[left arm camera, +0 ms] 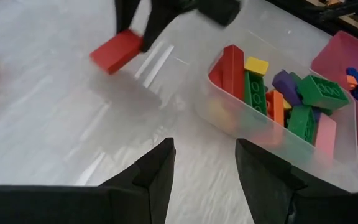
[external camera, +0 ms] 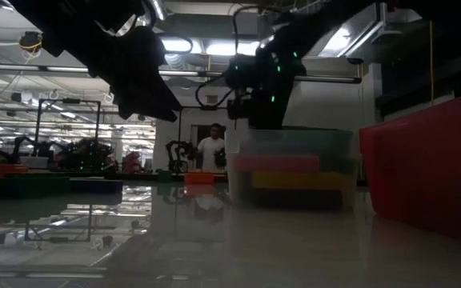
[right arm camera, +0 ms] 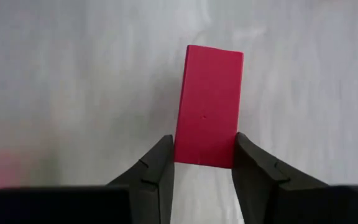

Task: Sort blocks by size
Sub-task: Put the red rectangular block into the transparent bin

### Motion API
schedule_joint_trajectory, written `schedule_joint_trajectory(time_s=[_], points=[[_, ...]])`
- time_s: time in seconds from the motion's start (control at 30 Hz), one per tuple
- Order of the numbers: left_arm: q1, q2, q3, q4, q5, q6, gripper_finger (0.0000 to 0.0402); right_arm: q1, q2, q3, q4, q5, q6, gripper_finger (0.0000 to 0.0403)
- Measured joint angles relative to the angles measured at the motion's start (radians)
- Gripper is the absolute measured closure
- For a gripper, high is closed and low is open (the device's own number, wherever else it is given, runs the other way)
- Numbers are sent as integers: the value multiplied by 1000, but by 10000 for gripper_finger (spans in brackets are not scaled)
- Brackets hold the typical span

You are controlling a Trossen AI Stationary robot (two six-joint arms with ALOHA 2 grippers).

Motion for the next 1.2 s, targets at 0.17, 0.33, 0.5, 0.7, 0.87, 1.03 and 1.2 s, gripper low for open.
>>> schedule_joint_trajectory(time_s=[0.17,0.33,0.5,0.7,0.87,1.03,1.2], points=[[0,0,0,0,-13,27,245,7,-2,168,-281,-76,-18,277],[1,0,0,-1,-21,46,245,56,-4,273,-481,-169,-18,275],[1,0,0,-1,-22,77,245,147,-4,294,-556,-200,-18,274],[1,0,0,-1,-21,79,245,247,-4,294,-571,-109,-19,273],[1,-1,0,-1,-21,69,245,297,-4,274,-559,-26,-19,266],[1,-1,0,-1,-21,67,245,318,-4,246,-555,-24,-19,240],[8,-1,0,-1,-38,68,245,327,-4,244,-543,-2,-19,208]])
